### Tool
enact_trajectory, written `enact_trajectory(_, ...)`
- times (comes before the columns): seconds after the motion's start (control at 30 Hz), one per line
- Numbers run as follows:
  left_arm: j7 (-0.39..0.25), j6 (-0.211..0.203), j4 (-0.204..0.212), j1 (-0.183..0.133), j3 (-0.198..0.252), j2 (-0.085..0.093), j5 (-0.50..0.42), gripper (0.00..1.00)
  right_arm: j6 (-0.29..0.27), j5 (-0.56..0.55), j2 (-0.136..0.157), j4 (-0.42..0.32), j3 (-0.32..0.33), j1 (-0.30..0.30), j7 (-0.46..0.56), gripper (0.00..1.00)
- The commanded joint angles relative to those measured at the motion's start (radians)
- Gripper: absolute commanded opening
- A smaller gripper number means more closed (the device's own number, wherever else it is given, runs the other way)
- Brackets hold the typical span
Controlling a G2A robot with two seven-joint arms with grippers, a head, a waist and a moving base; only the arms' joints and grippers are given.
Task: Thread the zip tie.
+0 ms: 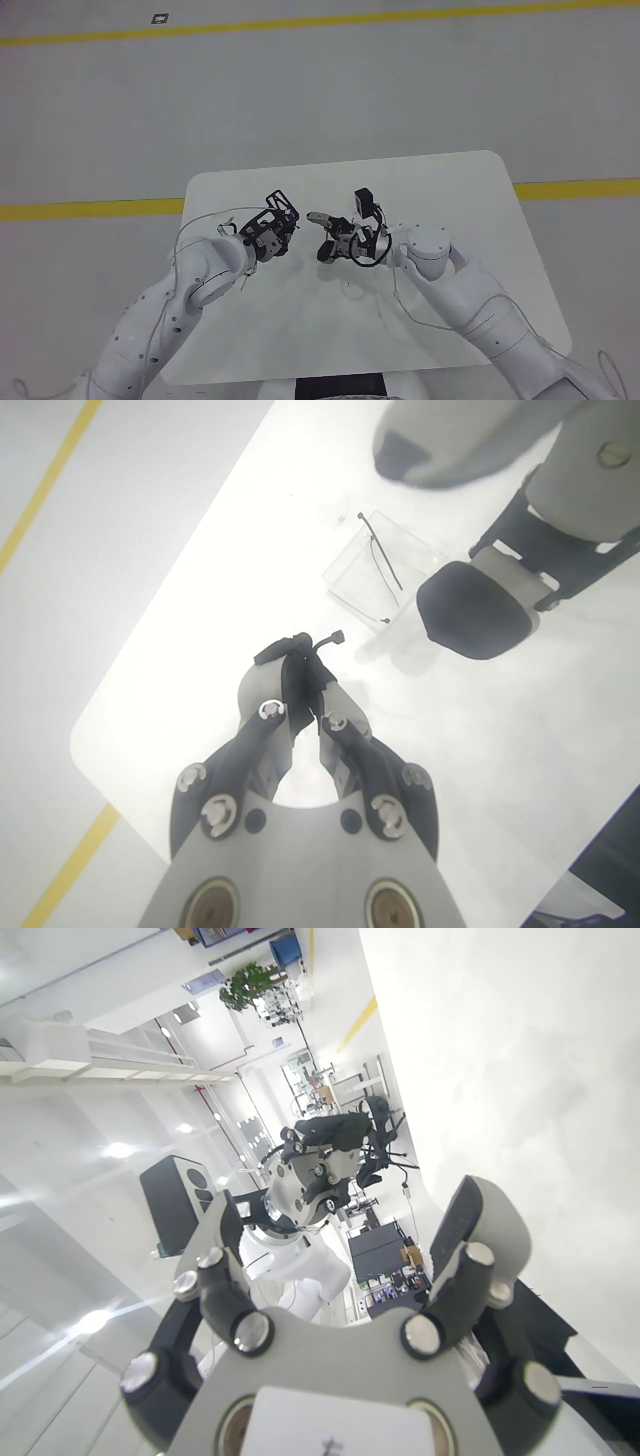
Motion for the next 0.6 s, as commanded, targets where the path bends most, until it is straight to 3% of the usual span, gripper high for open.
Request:
enact_trajectory(0.0, 0.0, 0.0, 0.0, 0.0, 0.0, 0.0, 0.0, 0.0, 0.001, -0.001, 0.0, 0.0, 0.0, 0.0, 0.002, 1.0)
enact_trajectory(0.47, 0.0, 0.0, 0.0, 0.0, 0.0, 0.0, 0.0, 0.0, 0.027, -0.025, -0.009, 0.002, -0.022, 0.006, -0.063, 1.0)
enact_trajectory(0.5, 0.0, 0.0, 0.0, 0.0, 0.0, 0.0, 0.0, 0.0, 0.031, -0.023, -0.011, 0.006, -0.025, 0.009, -0.069, 0.96)
enact_trajectory(0.53, 0.0, 0.0, 0.0, 0.0, 0.0, 0.0, 0.0, 0.0, 0.037, -0.02, -0.012, 0.009, -0.028, 0.011, -0.075, 0.77)
enact_trajectory(0.57, 0.0, 0.0, 0.0, 0.0, 0.0, 0.0, 0.0, 0.0, 0.041, -0.016, -0.014, 0.011, -0.03, 0.014, -0.079, 0.47)
